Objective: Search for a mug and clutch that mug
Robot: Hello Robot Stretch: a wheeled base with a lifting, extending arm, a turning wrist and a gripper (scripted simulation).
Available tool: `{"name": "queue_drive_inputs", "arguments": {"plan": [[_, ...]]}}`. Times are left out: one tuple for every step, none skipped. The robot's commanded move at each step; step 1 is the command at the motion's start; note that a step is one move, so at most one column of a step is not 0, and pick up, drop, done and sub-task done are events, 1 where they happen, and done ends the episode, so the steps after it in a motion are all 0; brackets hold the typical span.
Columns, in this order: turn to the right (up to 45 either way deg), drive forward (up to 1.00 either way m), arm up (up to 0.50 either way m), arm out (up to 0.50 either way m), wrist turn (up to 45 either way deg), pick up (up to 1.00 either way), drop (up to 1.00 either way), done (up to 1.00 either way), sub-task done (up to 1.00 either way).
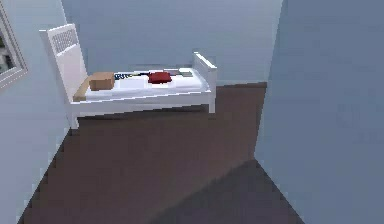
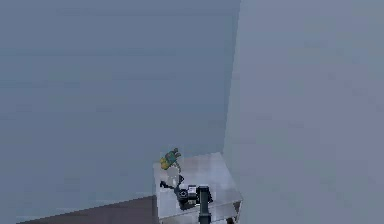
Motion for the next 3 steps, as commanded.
{"name": "queue_drive_inputs", "arguments": {"plan": [[0.0,0.0,0.0,0.0,0.0,1.0,0.0,0.0,0.0],[0.0,0.0,0.1,0.0,0.0,0.0,0.0,0.0,0.0],[0.0,0.0,0.0,0.0,0.0,0.0,0.0,1.0,0.0]]}}
